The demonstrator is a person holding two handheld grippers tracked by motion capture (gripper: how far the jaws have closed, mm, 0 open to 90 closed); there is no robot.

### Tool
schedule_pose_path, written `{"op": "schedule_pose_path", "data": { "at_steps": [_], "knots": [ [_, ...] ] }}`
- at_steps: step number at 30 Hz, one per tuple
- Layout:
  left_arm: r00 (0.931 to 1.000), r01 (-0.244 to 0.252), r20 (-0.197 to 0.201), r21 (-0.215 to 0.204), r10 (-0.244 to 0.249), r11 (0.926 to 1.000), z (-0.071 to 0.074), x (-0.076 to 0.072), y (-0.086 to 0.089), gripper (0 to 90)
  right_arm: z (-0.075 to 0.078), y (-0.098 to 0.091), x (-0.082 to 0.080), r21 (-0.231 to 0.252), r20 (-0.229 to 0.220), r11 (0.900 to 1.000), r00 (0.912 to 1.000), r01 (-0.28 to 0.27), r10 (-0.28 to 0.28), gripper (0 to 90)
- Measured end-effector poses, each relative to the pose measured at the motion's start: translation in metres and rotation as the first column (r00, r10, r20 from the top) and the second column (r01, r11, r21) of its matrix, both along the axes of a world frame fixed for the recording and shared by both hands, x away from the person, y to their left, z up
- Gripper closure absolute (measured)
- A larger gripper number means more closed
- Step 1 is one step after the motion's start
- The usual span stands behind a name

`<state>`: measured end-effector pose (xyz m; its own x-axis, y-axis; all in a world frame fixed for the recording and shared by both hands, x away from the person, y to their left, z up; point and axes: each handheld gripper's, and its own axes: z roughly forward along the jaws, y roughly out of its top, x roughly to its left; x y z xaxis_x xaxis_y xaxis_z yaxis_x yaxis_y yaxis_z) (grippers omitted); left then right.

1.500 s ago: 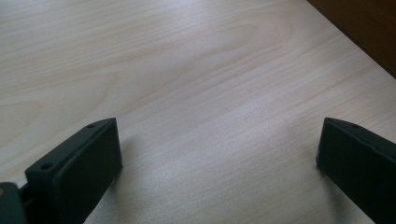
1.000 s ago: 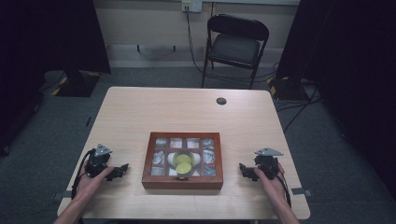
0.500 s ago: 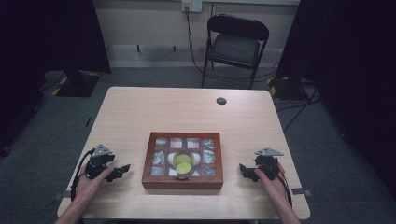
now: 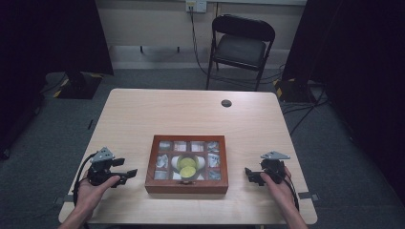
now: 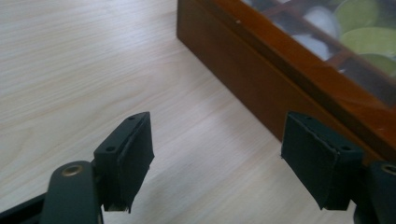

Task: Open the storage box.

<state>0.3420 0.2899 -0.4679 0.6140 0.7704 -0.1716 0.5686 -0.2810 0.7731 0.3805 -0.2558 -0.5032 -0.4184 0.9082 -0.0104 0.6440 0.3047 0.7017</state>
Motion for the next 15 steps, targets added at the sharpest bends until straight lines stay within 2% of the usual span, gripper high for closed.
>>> {"op": "schedule_pose_path", "data": {
  "at_steps": [5,15],
  "knots": [
    [0.9976,0.046,0.053,-0.019,-0.045,0.9988,0.010,-0.008,-0.011,25.4,0.000,0.000,0.000,0.000,0.000,1.0000,1.0000,0.000,0.000,4.6],
    [0.9911,0.113,0.074,-0.025,-0.111,0.9933,0.017,-0.012,-0.023,26.8,0.000,0.000,0.000,0.000,0.000,1.0000,1.0000,0.000,0.000,4.6]
  ]
}}
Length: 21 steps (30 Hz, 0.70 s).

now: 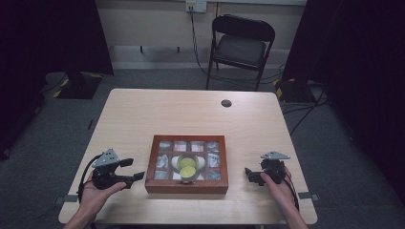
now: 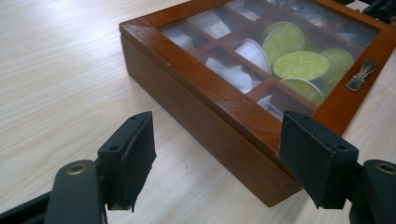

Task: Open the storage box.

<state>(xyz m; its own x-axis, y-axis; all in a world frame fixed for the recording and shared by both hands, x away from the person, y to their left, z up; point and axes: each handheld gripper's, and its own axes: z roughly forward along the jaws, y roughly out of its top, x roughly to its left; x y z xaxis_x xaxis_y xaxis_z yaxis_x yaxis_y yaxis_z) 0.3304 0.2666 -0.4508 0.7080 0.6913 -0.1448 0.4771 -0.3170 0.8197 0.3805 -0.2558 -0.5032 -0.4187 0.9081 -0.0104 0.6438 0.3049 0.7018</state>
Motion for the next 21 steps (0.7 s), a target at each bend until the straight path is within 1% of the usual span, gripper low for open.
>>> {"op": "schedule_pose_path", "data": {
  "at_steps": [2,6,7,8,11,12,15,17,19,21],
  "knots": [
    [0.9999,0.014,0.005,0.001,-0.014,0.9999,0.002,0.000,-0.003,26.7,0.000,0.000,0.000,0.000,0.000,1.0000,1.0000,0.000,0.000,4.6],
    [0.9997,0.019,0.019,-0.001,-0.019,0.9998,0.005,-0.001,-0.006,26.7,0.000,0.000,0.000,0.000,0.000,1.0000,1.0000,0.000,0.000,4.6],
    [0.9997,0.018,0.019,-0.002,-0.018,0.9998,0.005,-0.001,-0.007,26.7,0.000,0.000,0.000,0.000,0.000,1.0000,1.0000,0.000,0.000,4.6],
    [0.9994,0.030,0.015,-0.004,-0.030,0.9996,0.006,-0.001,-0.009,26.7,0.000,0.000,0.000,0.000,0.000,1.0000,1.0000,0.000,0.000,4.6],
    [0.9994,0.031,0.016,-0.003,-0.031,0.9995,0.006,-0.001,-0.011,26.7,0.000,0.000,0.000,0.000,0.000,1.0000,1.0000,0.000,0.000,4.6],
    [0.9988,0.046,0.018,-0.004,-0.046,0.9989,0.007,-0.001,-0.013,26.7,0.000,0.000,0.000,0.000,0.000,1.0000,1.0000,0.000,0.000,4.6],
    [0.9985,0.051,0.020,-0.001,-0.051,0.9987,0.009,-0.001,-0.017,26.8,0.000,0.000,0.000,-0.001,0.002,1.0000,1.0000,-0.001,0.001,4.6],
    [0.9983,0.057,0.009,-0.011,-0.057,0.9983,0.009,0.000,-0.021,26.7,0.000,0.000,0.000,0.000,0.000,1.0000,1.0000,0.000,0.000,4.6],
    [0.9980,0.062,0.009,0.008,-0.062,0.9980,0.009,0.002,-0.025,26.7,0.000,0.000,0.000,0.000,0.000,1.0000,1.0000,0.000,0.000,4.6],
    [0.9971,0.076,0.005,0.011,-0.076,0.9970,0.010,0.004,-0.032,26.7,0.000,0.000,0.000,0.000,0.000,1.0000,1.0000,0.000,0.000,4.6]
  ]
}}
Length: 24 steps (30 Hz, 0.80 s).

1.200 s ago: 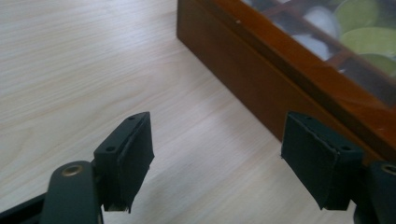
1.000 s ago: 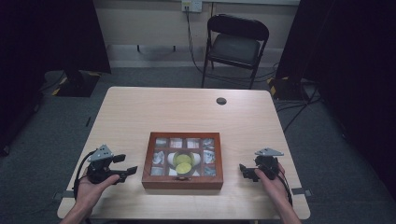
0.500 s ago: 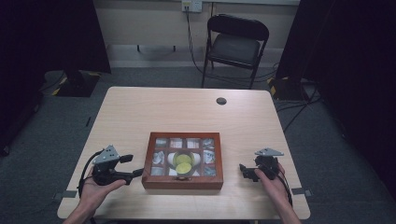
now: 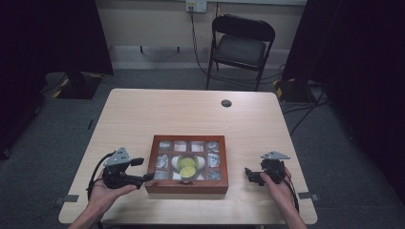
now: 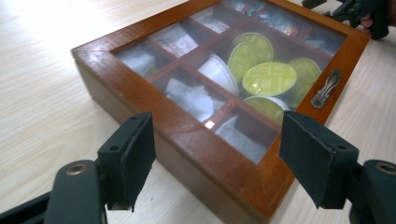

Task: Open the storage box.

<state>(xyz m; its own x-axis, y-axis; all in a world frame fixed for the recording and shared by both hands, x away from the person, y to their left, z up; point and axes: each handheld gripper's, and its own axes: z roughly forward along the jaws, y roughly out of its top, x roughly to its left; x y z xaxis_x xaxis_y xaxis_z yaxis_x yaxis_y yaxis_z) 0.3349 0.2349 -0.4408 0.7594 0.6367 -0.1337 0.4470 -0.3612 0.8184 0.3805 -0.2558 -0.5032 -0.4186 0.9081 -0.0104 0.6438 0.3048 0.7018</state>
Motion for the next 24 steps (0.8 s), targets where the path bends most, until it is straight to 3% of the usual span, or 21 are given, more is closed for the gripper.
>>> {"op": "schedule_pose_path", "data": {
  "at_steps": [2,7,13,15,19,21,22,24],
  "knots": [
    [0.9998,0.020,-0.004,0.009,-0.020,0.9998,0.002,0.002,-0.004,26.8,0.000,0.000,0.000,0.000,0.001,1.0000,1.0000,-0.001,0.001,4.5],
    [0.9996,0.029,0.008,-0.018,-0.029,0.9994,0.009,0.004,-0.013,29.3,0.000,0.000,0.000,0.000,0.001,1.0000,1.0000,-0.001,0.001,4.5],
    [0.9956,0.092,0.017,-0.008,-0.092,0.9957,0.019,0.007,-0.030,31.0,0.000,0.000,0.000,0.000,0.001,1.0000,1.0000,-0.001,0.001,4.5],
    [0.9937,0.108,0.030,0.012,-0.108,0.9941,0.022,0.008,-0.037,30.6,0.000,0.000,0.000,0.000,0.001,1.0000,1.0000,-0.001,0.001,4.5],
    [0.9888,0.149,0.013,-0.006,-0.149,0.9888,0.022,0.011,-0.050,30.6,0.000,0.000,0.000,0.000,0.001,1.0000,1.0000,-0.001,0.001,4.5],
    [0.9821,0.188,-0.003,0.000,-0.188,0.9821,0.021,0.013,-0.061,31.3,0.000,0.000,0.000,0.000,0.001,1.0000,1.0000,-0.001,0.001,4.5],
    [0.9821,0.188,-0.003,0.000,-0.188,0.9821,0.021,0.013,-0.061,32.1,0.000,0.000,0.000,0.000,0.001,1.0000,1.0000,-0.001,0.001,4.5],
    [0.9772,0.212,-0.009,-0.019,-0.212,0.9771,0.020,0.012,-0.067,34.0,0.000,0.000,0.000,0.000,0.001,1.0000,1.0000,-0.001,0.001,4.5]
  ]
}}
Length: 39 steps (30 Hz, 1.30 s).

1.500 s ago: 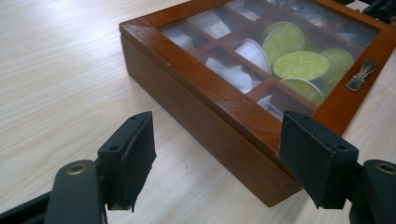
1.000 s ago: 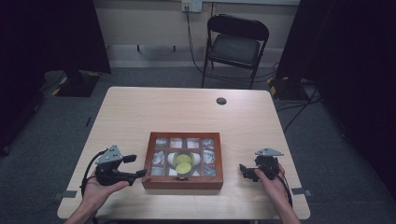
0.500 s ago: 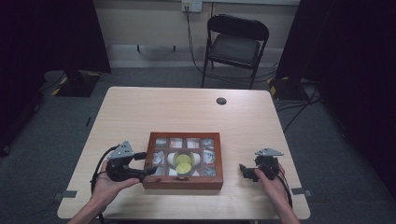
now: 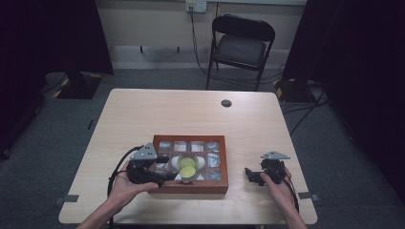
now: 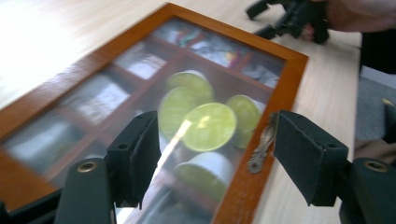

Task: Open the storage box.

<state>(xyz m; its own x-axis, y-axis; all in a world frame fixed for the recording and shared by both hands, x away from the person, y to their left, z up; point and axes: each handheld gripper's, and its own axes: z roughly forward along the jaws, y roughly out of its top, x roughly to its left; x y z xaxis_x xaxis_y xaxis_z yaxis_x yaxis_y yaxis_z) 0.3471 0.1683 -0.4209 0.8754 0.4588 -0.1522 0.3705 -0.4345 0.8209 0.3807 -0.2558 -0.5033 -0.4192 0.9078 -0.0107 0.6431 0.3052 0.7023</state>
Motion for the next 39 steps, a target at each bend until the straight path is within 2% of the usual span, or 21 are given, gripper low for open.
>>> {"op": "schedule_pose_path", "data": {
  "at_steps": [6,7,8,9,12,15,16,18,21,22,25,26,29,33,39],
  "knots": [
    [0.9978,0.063,0.021,-0.026,-0.063,0.9976,-0.002,-0.003,-0.014,51.7,0.000,0.000,0.000,0.000,0.000,1.0000,1.0000,0.000,0.000,4.5],
    [0.9965,0.082,0.015,-0.055,-0.082,0.9951,-0.002,-0.003,-0.015,51.6,0.000,0.000,0.000,0.000,0.000,1.0000,1.0000,0.000,0.000,4.5],
    [0.9965,0.082,0.015,-0.055,-0.082,0.9951,-0.002,-0.003,-0.015,51.8,0.000,0.000,0.000,0.000,0.000,1.0000,1.0000,0.000,0.000,4.4],
    [0.9956,0.094,0.005,-0.078,-0.093,0.9926,-0.002,-0.003,-0.016,51.8,0.000,0.000,0.000,0.000,0.000,1.0000,1.0000,0.000,0.000,4.4],
    [0.9938,0.111,0.008,-0.074,-0.111,0.9911,-0.002,-0.002,-0.020,56.5,0.000,0.000,0.000,0.000,0.000,1.0000,1.0000,0.000,0.000,4.5],
    [0.9902,0.139,-0.007,-0.071,-0.140,0.9878,-0.003,-0.003,-0.024,57.2,0.000,0.000,0.000,0.000,0.000,1.0000,1.0000,0.000,0.000,4.4],
    [0.9906,0.135,-0.015,-0.040,-0.136,0.9900,-0.003,-0.004,-0.026,60.4,0.000,0.000,0.000,0.000,0.000,1.0000,1.0000,0.000,0.000,4.5],
    [0.9878,0.145,-0.053,-0.026,-0.146,0.9891,-0.006,-0.005,-0.028,60.9,0.000,0.000,0.000,0.000,0.000,1.0000,1.0000,0.000,0.000,4.4],
    [0.9851,0.156,-0.071,-0.010,-0.157,0.9877,-0.008,-0.004,-0.029,61.5,0.000,0.000,0.000,0.000,0.000,1.0000,1.0000,0.000,0.000,4.4],
    [0.9835,0.150,-0.103,0.001,-0.149,0.9887,-0.010,-0.001,-0.030,62.8,0.000,0.000,0.000,0.000,0.000,1.0000,1.0000,0.000,0.000,4.4],
    [0.9834,0.146,-0.110,0.004,-0.145,0.9893,-0.014,0.000,-0.031,67.2,0.000,0.000,0.000,0.000,0.000,1.0000,1.0000,0.000,0.000,4.4],
    [0.9824,0.148,-0.118,0.018,-0.145,0.9888,-0.016,0.001,-0.032,68.1,0.000,0.000,0.000,0.000,0.000,1.0000,1.0000,0.000,0.000,4.4],
    [0.9835,0.144,-0.115,0.035,-0.139,0.9890,-0.017,0.002,-0.034,71.6,0.000,0.000,0.000,0.000,0.000,1.0000,1.0000,0.000,0.000,4.4],
    [0.9833,0.153,-0.104,0.031,-0.149,0.9877,-0.017,0.003,-0.034,79.9,0.000,0.000,0.000,0.000,0.000,1.0000,1.0000,-0.001,0.001,4.4],
    [0.9830,0.168,-0.085,0.055,-0.163,0.9842,-0.020,0.002,-0.036,79.9,0.000,0.000,0.000,0.000,0.000,1.0000,1.0000,0.000,0.000,4.3]
  ]
}}
